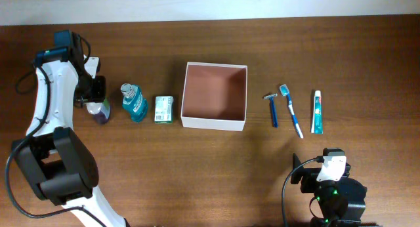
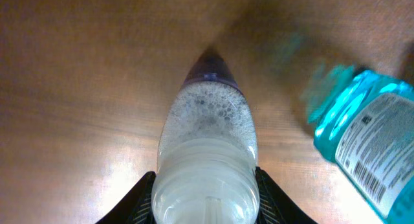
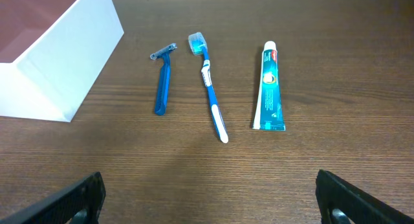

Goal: Pack container
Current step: 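Reach the left gripper to the blue soap pump bottle and grasp it, then carry the soap bottle with the left gripper into the box and release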

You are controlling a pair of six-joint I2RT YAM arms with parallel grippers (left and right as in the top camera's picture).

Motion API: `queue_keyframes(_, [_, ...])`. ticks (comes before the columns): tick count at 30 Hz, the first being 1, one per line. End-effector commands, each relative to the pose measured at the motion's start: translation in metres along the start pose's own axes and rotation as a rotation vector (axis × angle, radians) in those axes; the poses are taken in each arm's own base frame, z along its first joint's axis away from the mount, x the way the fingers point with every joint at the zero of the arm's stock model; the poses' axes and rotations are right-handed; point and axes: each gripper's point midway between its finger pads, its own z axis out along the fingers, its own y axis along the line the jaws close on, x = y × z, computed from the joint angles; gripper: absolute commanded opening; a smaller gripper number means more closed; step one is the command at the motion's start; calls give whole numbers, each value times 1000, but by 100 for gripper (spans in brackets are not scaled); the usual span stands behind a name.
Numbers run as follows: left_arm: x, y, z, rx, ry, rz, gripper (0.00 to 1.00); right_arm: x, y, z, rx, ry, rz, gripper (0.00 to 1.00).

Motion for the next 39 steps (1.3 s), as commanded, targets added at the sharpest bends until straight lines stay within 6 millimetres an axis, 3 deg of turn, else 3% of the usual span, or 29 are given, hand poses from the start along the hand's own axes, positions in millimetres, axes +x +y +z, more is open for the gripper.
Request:
queue_keyframes(1, [-14,17,-53,-64,-120,-93,1,1,0,0,-4,-3,7,99])
queue_keyframes(7, [-14,20,-129,-57,-281,-186,0,1,0,0,-4,-3,8,99])
queue_keyframes(11, [-7,0,-188,20,-424,-184,0,1,0,0,-4,-3,8,99])
queue_keyframes(16, [15,-46,-250,75,-570,-72,0,1,0,0,-4,-3,8,99])
queue_keyframes(20, [31,-103,-278,149,-631,74,0,1,0,0,-4,-3,8,99])
queue_keyframes(23, [36,-151,-281,208,-631,196,0,1,0,0,-4,-3,7,99])
queue_keyframes(26, [37,-201,-272,253,-604,317,1,1,0,0,-4,-3,8,99])
queue_keyframes(32, [29,-301,-218,288,-495,510,0,1,0,0,-4,-3,7,99])
queue_keyframes(34, [22,-324,-197,269,-478,542,0,1,0,0,-4,-3,8,99])
queue_keyframes(39, [-2,-354,-155,183,-484,560,0,1,0,0,-4,-3,8,99])
